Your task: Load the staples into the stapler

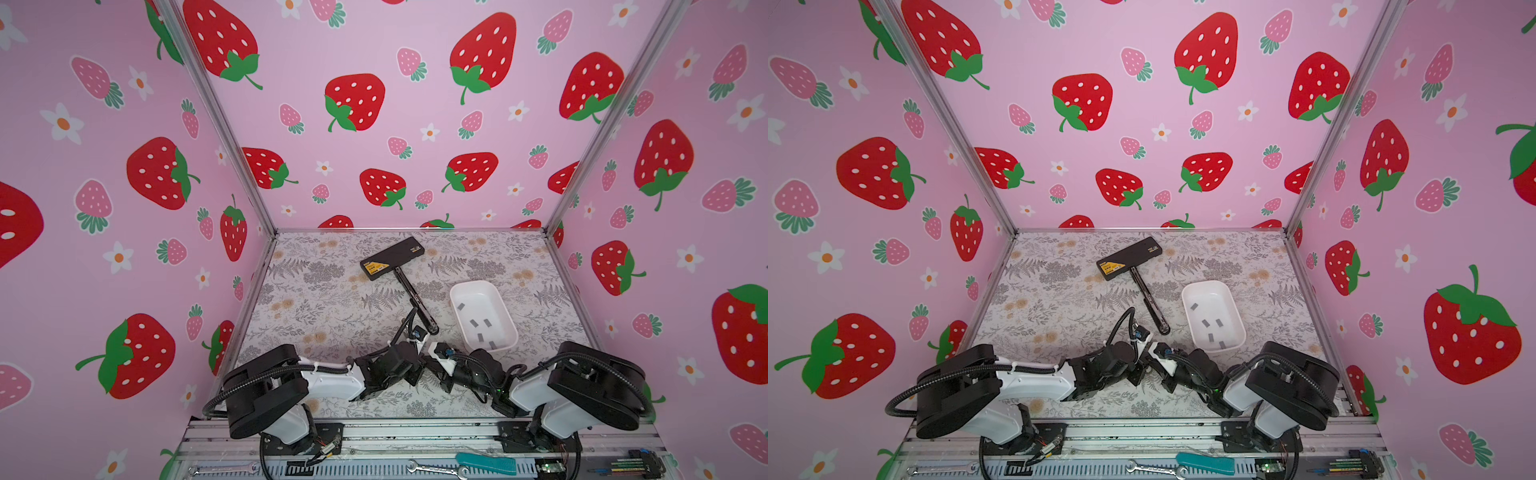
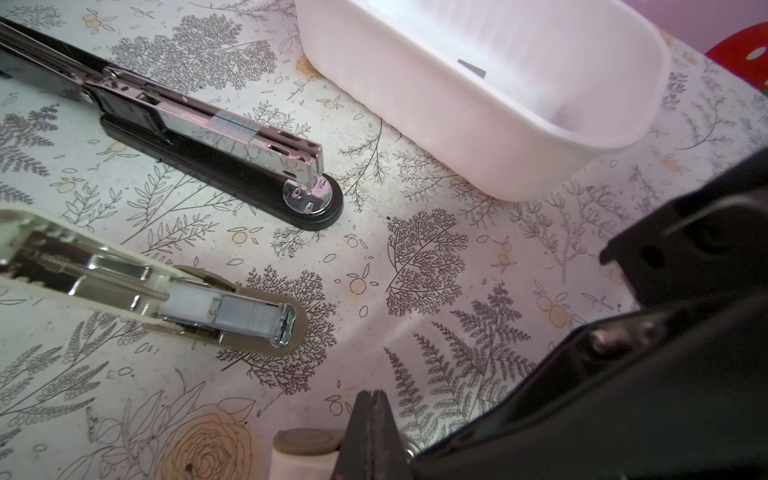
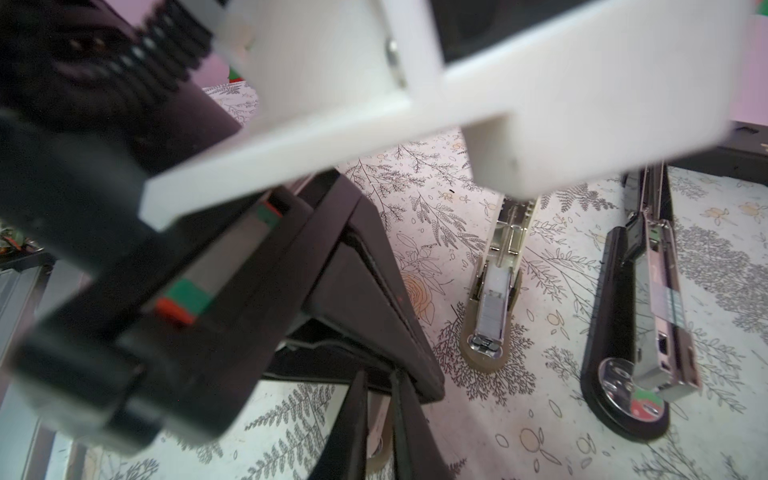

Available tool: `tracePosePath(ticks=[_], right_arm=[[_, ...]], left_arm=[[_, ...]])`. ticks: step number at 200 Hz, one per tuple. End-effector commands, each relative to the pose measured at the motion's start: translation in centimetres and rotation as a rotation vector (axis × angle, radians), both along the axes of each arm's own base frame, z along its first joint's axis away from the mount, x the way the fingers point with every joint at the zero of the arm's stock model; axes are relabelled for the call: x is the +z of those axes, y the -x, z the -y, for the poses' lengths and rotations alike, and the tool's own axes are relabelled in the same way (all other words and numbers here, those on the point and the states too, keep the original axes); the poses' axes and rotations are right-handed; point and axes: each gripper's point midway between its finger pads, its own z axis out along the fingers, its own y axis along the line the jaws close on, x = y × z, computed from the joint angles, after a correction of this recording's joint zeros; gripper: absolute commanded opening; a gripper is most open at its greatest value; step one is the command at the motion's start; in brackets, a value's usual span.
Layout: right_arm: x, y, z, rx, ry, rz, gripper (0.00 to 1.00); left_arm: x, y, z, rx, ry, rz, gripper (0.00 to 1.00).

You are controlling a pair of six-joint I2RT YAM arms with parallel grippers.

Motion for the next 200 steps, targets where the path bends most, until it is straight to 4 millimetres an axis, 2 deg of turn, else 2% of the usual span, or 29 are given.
tracePosePath(ticks=[1, 39, 96, 115, 134, 162, 181, 200], right_arm=[[-0.1, 0.2, -0.8, 0.032, -0.005, -0.013, 0.15], [-0.9, 0.5, -0.6, 0.045, 0.011, -0.014, 0.15], [-3.8, 0.0, 0.7, -0.005, 0.093, -0.005, 0.15], [-4.8, 0.0, 1.3, -0.018, 0.115, -0.01, 0.19], [-5.4, 0.4, 1.2, 0.003, 0.119, -0.024, 0.2], [-5.7, 0.4, 0.8, 0.012, 0.12, -0.035, 0.2], [-5.0, 0.2, 1.1, -0.004, 0.104, -0.019, 0.21], [-3.9, 0.1, 1.5, -0.024, 0.085, 0.004, 0.29]], left_arm=[[-2.9, 1.4, -1.7, -0.021, -0.101, -0.056, 0.0], [-3.3, 1.4, -1.6, -0.022, -0.106, -0.056, 0.0], [-4.0, 1.2, -1.9, -0.023, -0.114, -0.044, 0.0], [-4.1, 1.2, -1.7, -0.027, -0.117, -0.045, 0.0], [-4.3, 1.2, -1.7, -0.03, -0.118, -0.045, 0.0], [-4.2, 1.1, -1.7, -0.024, -0.113, -0.04, 0.0], [-3.5, 1.0, -1.7, -0.015, -0.097, -0.036, 0.0], [-2.5, 0.5, -1.8, 0.03, -0.085, -0.032, 0.0]])
